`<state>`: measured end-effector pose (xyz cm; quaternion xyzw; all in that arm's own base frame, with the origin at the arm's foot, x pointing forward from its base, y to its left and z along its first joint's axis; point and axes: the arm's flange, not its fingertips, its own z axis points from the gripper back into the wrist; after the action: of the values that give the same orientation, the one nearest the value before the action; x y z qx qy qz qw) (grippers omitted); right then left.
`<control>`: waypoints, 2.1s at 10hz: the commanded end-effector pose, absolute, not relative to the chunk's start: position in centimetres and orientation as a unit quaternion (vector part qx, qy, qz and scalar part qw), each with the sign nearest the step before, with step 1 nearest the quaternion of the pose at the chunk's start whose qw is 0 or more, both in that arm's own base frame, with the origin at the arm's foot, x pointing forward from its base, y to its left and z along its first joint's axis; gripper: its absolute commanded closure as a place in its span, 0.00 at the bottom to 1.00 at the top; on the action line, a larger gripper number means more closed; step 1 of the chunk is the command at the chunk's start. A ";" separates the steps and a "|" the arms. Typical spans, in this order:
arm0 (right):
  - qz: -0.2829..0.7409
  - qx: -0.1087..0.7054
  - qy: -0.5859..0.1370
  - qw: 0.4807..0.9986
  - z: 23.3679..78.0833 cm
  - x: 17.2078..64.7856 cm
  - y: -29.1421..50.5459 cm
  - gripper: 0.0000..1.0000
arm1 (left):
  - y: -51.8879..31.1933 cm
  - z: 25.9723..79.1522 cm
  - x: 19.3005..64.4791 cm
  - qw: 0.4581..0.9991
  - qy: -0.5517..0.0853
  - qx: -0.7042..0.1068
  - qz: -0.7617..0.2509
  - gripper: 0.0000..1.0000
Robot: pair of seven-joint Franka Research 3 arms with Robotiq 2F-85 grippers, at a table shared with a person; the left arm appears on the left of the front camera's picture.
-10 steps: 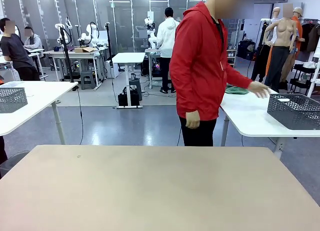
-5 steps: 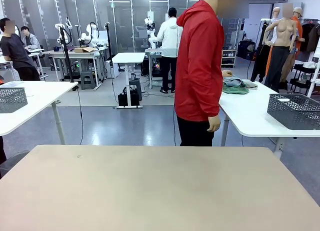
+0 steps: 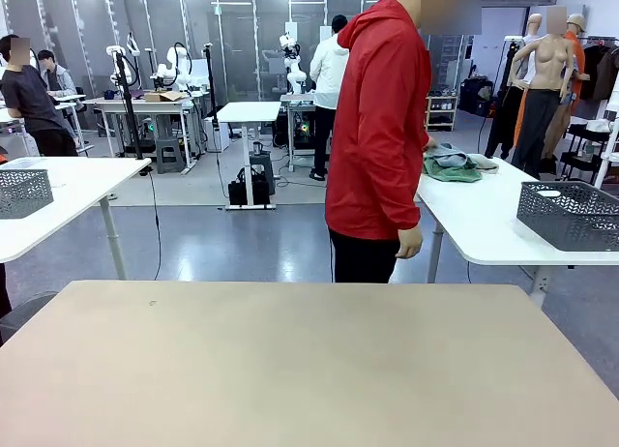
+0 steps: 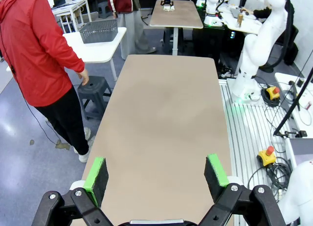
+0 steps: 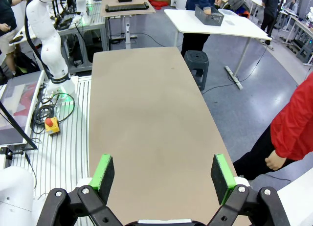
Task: Fold the towels and place them in the basket.
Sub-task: When a person lays out a Towel with hook on the table, fold it in half twice.
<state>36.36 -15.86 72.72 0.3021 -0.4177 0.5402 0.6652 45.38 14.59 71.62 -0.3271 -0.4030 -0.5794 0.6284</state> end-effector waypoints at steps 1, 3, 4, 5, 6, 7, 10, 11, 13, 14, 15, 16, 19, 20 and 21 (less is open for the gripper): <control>0.541 0.305 -0.421 0.661 72.9 36.3 -15.7 0.00 | 14.6 71.7 45.3 0.627 -0.403 -0.328 -0.580 0.00; 0.541 0.305 -0.421 0.661 72.9 36.3 -15.7 0.00 | 14.6 71.7 45.3 0.627 -0.403 -0.328 -0.580 0.00; 0.541 0.305 -0.421 0.661 72.9 36.3 -15.7 0.00 | 14.6 71.7 45.3 0.627 -0.403 -0.328 -0.580 0.00; 0.541 0.305 -0.421 0.661 72.9 36.3 -15.7 0.00 | 14.6 71.7 45.3 0.627 -0.403 -0.328 -0.580 0.00; 0.541 0.305 -0.421 0.661 72.9 36.3 -15.7 0.00 | 14.6 71.7 45.3 0.627 -0.403 -0.328 -0.580 0.00; 0.541 0.305 -0.421 0.661 72.9 36.3 -15.7 0.00 | 14.6 71.7 45.3 0.627 -0.403 -0.328 -0.580 0.00; 0.541 0.305 -0.421 0.661 72.9 36.3 -15.7 0.00 | 14.6 71.7 45.3 0.627 -0.403 -0.328 -0.580 0.00; 0.541 0.305 -0.421 0.661 72.9 36.3 -15.7 0.00 | 14.6 71.7 45.3 0.627 -0.403 -0.328 -0.580 0.00; 0.541 0.305 -0.421 0.661 72.9 36.3 -15.7 0.00 | 14.6 71.7 45.3 0.627 -0.403 -0.328 -0.580 0.00; 0.541 0.305 -0.421 0.661 72.9 36.3 -15.7 0.00 | 14.6 71.7 45.3 0.627 -0.403 -0.328 -0.580 0.00; 0.541 0.305 -0.421 0.661 72.9 36.3 -15.7 0.00 | 14.6 71.7 45.3 0.627 -0.403 -0.328 -0.580 0.00; 0.541 0.305 -0.421 0.661 72.9 36.3 -15.7 0.00 | 14.6 71.7 45.3 0.627 -0.403 -0.328 -0.580 0.00; 0.541 0.305 -0.421 0.661 72.9 36.3 -15.7 0.00 | 14.6 71.7 45.3 0.627 -0.403 -0.328 -0.580 0.00; 0.541 0.305 -0.421 0.661 72.9 36.3 -15.7 0.00 | 14.6 71.7 45.3 0.627 -0.403 -0.328 -0.580 0.00; 0.541 0.305 -0.421 0.661 72.9 36.3 -15.7 0.00 | 14.6 71.7 45.3 0.627 -0.403 -0.328 -0.580 0.00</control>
<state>36.36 -15.86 72.72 0.3021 -0.4177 0.5402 0.6652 45.38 14.59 71.62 -0.3271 -0.4030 -0.5794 0.6284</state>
